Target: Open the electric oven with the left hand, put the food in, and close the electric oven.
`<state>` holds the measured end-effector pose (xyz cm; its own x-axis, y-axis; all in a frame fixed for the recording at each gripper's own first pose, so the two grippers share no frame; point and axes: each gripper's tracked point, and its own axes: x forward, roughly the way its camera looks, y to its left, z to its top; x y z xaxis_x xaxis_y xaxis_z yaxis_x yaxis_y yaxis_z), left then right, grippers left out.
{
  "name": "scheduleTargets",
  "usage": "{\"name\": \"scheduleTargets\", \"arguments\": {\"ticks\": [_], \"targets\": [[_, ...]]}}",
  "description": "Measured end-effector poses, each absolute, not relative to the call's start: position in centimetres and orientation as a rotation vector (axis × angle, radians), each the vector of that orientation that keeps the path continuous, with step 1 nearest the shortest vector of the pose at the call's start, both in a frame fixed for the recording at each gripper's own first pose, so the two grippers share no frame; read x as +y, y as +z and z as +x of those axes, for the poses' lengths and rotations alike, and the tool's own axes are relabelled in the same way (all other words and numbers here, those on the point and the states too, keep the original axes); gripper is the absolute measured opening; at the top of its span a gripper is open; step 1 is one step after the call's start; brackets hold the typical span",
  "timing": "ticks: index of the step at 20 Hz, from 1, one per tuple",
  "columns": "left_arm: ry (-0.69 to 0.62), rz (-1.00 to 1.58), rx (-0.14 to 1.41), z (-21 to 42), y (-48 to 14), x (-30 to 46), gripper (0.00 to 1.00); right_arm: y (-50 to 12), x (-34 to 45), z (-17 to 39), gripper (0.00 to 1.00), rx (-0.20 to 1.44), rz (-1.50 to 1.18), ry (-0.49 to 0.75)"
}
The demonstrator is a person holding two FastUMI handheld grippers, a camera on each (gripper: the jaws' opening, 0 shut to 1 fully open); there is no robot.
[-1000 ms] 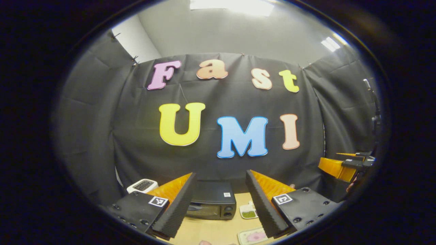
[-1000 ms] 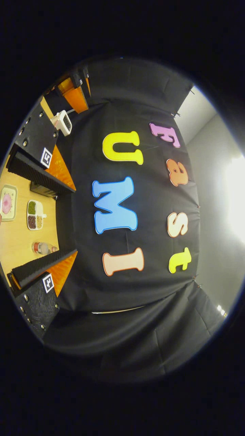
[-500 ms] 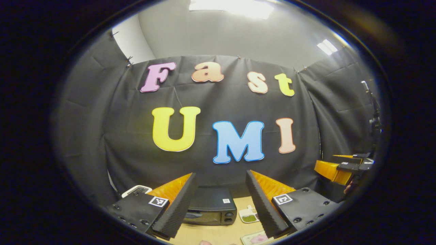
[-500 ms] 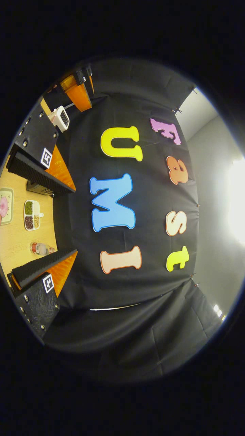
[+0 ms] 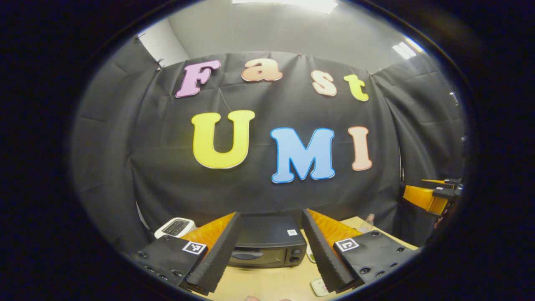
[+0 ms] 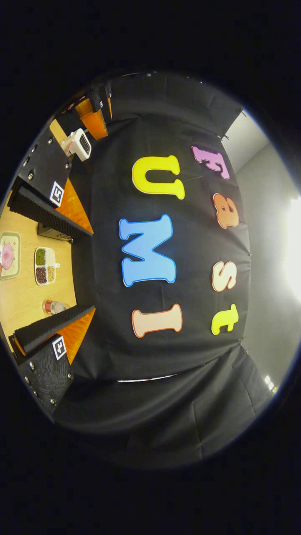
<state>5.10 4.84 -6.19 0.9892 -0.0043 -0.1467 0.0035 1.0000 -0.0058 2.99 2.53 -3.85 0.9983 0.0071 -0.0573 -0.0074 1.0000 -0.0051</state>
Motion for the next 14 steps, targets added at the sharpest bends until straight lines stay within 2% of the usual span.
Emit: {"name": "scheduleTargets", "arguments": {"ticks": [1, 3, 4, 6, 8, 10, 14], "targets": [[-0.009, -0.013, 0.168, 5.6, -7.5, 5.2, 1.00, -4.4, 2.7, 3.0, 0.97, 0.069, -0.013, 0.009], [-0.019, -0.029, 0.229, 6.7, -10.2, 5.9, 0.92, -5.6, 2.8, 3.1, 0.97, 0.093, -0.024, 0.010], [-0.020, -0.030, 0.254, 7.4, -11.5, 6.4, 0.96, -6.0, 2.9, 3.2, 0.97, 0.102, -0.029, 0.008], [-0.022, -0.031, 0.314, 8.9, -14.3, 7.3, 0.92, -6.7, 2.9, 3.3, 0.97, 0.117, -0.038, 0.000], [-0.014, -0.027, 0.361, 10.5, -17.1, 8.3, 1.00, -7.5, 2.7, 3.4, 0.97, 0.133, -0.046, -0.015], [-0.011, -0.015, 0.414, 12.2, -20.2, 9.1, 0.96, -8.2, 2.5, 3.4, 0.97, 0.152, -0.048, -0.032], [0.006, -0.006, 0.491, 15.1, -25.6, 10.7, 0.96, -9.2, 1.7, 3.2, 0.97, 0.180, -0.067, -0.070]]}}
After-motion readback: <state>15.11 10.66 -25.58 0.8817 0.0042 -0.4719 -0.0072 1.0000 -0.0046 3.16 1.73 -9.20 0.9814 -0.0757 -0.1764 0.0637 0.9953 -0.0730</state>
